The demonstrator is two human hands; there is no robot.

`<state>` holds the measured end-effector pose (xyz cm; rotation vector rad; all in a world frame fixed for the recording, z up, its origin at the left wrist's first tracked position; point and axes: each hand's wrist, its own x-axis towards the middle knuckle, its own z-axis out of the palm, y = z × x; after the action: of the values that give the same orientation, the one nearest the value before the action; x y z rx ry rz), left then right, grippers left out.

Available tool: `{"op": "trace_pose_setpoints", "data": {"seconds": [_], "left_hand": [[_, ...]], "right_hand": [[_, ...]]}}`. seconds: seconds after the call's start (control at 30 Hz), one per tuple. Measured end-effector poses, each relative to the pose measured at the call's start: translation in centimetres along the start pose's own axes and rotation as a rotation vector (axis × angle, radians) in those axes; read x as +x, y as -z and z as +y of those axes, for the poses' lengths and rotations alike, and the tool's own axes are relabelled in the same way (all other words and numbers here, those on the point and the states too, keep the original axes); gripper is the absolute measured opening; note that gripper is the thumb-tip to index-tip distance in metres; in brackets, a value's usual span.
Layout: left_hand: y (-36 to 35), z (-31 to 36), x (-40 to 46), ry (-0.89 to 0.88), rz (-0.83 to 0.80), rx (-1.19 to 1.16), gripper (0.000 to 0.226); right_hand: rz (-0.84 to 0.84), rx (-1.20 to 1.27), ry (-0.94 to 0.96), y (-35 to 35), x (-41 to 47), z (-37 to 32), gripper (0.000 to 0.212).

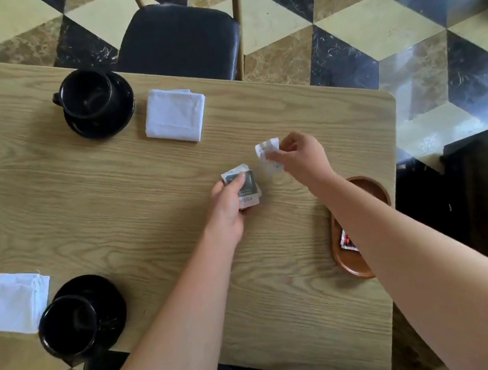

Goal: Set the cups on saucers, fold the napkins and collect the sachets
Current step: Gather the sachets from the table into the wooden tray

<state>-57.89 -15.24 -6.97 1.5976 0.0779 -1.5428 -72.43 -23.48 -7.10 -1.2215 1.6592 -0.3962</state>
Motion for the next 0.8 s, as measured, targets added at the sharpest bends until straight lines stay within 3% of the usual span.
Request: {"op": "trace_pose_setpoints", "data": {"seconds": [0.1,0.2,0.43,0.6,0.8], "left_hand": [[-1.0,-1.0,-1.0,0.011,-0.008,0.019,0.008],[-2.8,-2.6,-2.2,0.017,-0.034,0.078,0.017],[-7.7,-7.1,-5.9,0.032,-0.142,0.121,0.022],[-10.3,-9.5,-8.1,0.011,-0.213,0.103,0.033],[-11.5,-11.0,-8.5,-0.063,-0.193,0.353,0.008]], "right_hand": [[-0.026,0.358,-0.136,2.6,-3.8,1.6,0.033],[-0.139,0.424,-0.156,3.9,-7.3,3.2,0.034],[-0.067,0.241,-0.155,6.5,-11.0,6.4,0.036],[-0.049,0.136,-0.138,9.4,-12.1,8.6,0.021],[-0.065,0.311,-0.221,12.6,-12.8,11.3,0.023]]}}
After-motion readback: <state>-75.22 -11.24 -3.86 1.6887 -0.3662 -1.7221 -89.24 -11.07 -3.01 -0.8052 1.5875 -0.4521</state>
